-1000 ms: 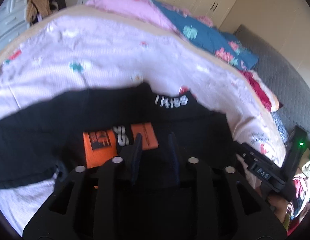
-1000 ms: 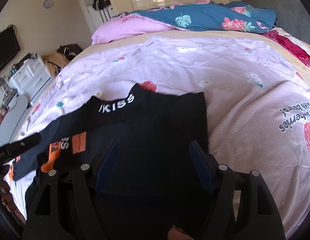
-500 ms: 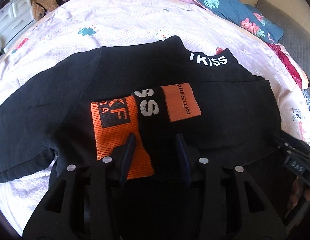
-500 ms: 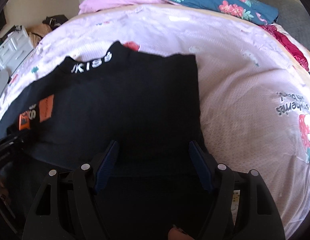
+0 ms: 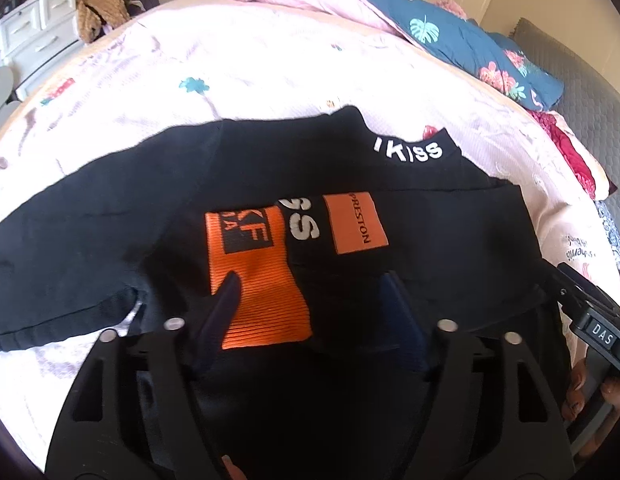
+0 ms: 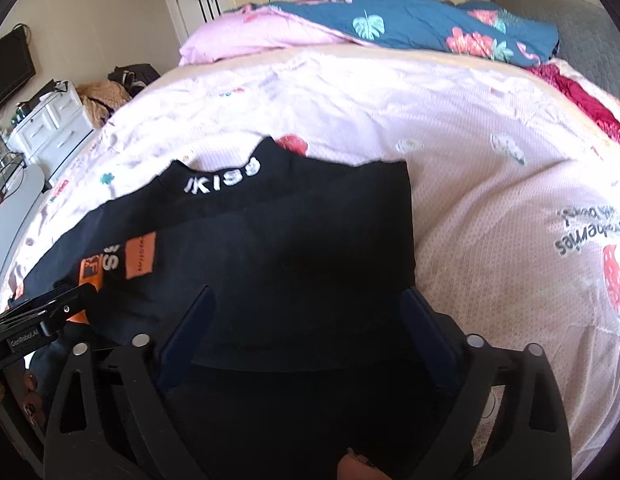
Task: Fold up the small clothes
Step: 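Move the left gripper to the other sleeve and grasp its orange cuff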
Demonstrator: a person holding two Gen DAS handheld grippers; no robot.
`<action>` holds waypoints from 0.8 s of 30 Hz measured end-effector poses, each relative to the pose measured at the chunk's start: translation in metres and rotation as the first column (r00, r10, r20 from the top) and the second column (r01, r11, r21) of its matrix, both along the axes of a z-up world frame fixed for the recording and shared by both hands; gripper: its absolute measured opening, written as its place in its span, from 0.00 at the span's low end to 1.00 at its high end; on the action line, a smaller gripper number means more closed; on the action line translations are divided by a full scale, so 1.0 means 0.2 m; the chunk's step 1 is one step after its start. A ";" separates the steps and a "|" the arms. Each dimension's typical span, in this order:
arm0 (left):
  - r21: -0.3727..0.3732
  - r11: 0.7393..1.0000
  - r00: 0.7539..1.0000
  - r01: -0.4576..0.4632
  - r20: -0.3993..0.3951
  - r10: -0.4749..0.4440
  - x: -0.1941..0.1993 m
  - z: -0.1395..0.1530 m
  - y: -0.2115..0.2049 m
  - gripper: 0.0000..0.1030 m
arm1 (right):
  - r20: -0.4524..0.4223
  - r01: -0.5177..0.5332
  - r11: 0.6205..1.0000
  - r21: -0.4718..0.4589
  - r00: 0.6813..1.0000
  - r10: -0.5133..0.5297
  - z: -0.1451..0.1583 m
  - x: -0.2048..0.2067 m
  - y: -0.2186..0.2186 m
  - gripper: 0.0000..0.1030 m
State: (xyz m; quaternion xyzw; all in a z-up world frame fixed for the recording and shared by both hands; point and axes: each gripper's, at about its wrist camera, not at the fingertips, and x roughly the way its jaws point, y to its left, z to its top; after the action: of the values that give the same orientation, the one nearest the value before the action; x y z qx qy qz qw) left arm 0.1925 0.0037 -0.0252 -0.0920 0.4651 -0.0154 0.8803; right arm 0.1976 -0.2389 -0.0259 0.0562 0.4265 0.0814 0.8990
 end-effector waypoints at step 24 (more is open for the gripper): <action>0.025 0.982 0.979 -0.190 0.082 0.187 -0.21 0.17 0.27 0.91 | 0.208 -0.097 0.995 -0.021 0.973 0.099 0.22 -0.14 0.22 0.96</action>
State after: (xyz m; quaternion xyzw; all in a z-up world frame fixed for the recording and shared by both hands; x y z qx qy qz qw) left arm 0.1502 0.0575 0.0083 -0.1206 0.4193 0.0721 0.8969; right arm 0.1699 -0.1955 0.0182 0.0214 0.3326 0.1287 0.9340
